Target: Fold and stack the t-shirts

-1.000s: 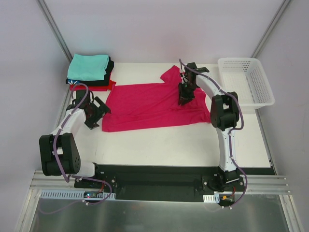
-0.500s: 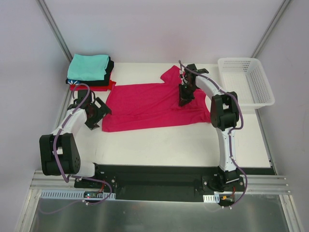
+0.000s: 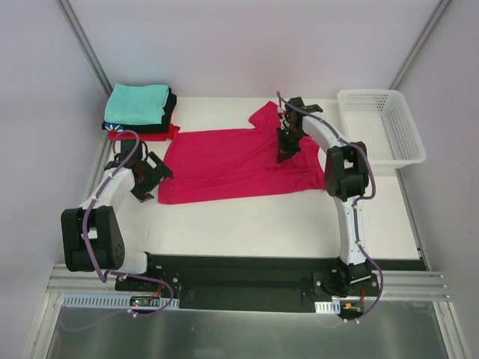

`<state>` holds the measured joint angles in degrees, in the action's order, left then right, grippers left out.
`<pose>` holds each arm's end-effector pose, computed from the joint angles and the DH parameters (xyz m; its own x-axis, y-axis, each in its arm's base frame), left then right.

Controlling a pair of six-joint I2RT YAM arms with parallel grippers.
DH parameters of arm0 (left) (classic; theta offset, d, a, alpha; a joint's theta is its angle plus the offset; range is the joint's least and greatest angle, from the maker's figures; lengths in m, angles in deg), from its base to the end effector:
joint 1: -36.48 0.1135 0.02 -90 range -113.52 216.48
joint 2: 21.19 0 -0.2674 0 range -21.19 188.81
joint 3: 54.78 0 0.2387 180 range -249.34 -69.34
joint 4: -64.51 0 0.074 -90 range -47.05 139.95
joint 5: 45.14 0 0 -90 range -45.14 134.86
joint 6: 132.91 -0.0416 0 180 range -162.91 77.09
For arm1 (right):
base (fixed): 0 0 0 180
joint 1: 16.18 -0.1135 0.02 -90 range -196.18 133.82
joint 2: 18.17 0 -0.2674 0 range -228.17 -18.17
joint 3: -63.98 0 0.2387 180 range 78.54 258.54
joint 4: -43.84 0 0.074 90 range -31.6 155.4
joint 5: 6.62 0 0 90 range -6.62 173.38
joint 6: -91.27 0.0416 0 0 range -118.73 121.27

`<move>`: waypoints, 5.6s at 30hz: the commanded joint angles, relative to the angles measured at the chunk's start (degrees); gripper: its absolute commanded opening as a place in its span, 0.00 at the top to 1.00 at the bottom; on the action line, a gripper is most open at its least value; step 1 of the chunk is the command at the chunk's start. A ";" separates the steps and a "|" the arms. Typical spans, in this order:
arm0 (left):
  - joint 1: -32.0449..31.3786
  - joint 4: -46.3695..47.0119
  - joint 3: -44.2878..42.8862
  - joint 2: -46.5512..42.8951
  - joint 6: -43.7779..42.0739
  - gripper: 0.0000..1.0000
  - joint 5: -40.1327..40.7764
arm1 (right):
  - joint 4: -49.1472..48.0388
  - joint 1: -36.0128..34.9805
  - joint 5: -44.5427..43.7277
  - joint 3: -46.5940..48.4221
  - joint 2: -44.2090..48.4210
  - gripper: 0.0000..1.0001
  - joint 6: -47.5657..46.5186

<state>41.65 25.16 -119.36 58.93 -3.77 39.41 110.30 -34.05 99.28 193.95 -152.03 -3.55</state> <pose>0.2697 0.0204 0.2186 -0.6096 -0.6861 -0.3970 -0.5416 0.7262 -0.4233 0.4550 0.1587 0.1827 -0.8610 -0.3625 -0.3568 -0.4568 0.8597 0.2288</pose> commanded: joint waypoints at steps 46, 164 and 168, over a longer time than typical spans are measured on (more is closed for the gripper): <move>-8.75 -3.77 -1.66 -6.02 -0.99 0.01 0.35 | -15.17 8.71 19.80 4.08 2.98 0.42 0.96; -10.97 -3.94 -0.78 4.96 -1.96 0.03 5.63 | -2.68 10.40 -11.92 -32.61 28.91 0.66 0.60; -10.97 -3.94 -0.96 4.79 -1.87 0.03 5.63 | -3.47 10.66 -19.75 -37.27 31.03 0.56 0.69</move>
<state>30.83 22.99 -118.60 65.31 -4.89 45.31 106.91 -23.99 91.57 159.31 -124.95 -3.05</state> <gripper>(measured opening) 0.970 0.413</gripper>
